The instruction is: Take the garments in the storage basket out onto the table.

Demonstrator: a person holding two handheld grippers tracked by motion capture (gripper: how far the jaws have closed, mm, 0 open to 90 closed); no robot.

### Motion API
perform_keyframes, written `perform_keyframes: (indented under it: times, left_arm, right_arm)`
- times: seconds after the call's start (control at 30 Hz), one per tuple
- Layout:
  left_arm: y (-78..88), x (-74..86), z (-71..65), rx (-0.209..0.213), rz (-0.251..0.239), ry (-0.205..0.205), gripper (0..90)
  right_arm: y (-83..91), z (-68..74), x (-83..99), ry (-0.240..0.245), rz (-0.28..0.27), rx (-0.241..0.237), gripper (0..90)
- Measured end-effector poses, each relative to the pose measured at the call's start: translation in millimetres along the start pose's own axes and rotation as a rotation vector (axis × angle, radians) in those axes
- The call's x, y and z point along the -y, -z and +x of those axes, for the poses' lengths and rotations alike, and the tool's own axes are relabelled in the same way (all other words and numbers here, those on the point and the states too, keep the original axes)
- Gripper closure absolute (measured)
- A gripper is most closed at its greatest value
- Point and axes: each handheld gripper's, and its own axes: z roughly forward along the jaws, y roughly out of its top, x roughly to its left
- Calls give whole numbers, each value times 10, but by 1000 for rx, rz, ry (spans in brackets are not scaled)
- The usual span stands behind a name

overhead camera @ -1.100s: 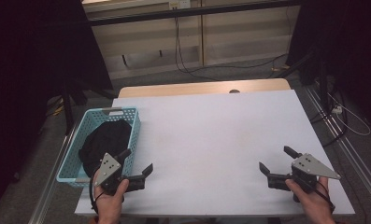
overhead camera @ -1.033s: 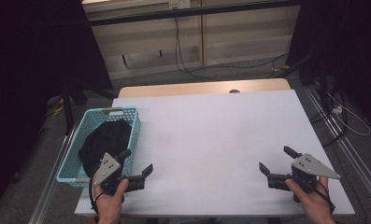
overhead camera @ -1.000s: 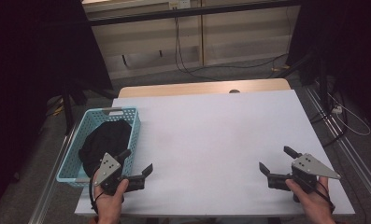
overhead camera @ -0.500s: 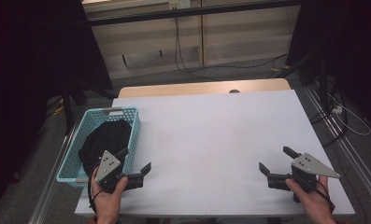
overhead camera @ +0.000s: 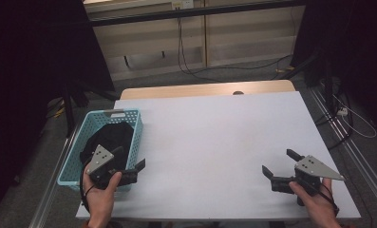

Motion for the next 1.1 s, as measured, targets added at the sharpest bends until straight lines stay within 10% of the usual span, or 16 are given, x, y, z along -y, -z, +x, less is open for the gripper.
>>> perform_keyframes:
  times: [1.1]
  left_arm:
    - [100,-234,716,-109,154,79,66]
  right_arm:
    - [-56,48,-8,23,18,-26,0]
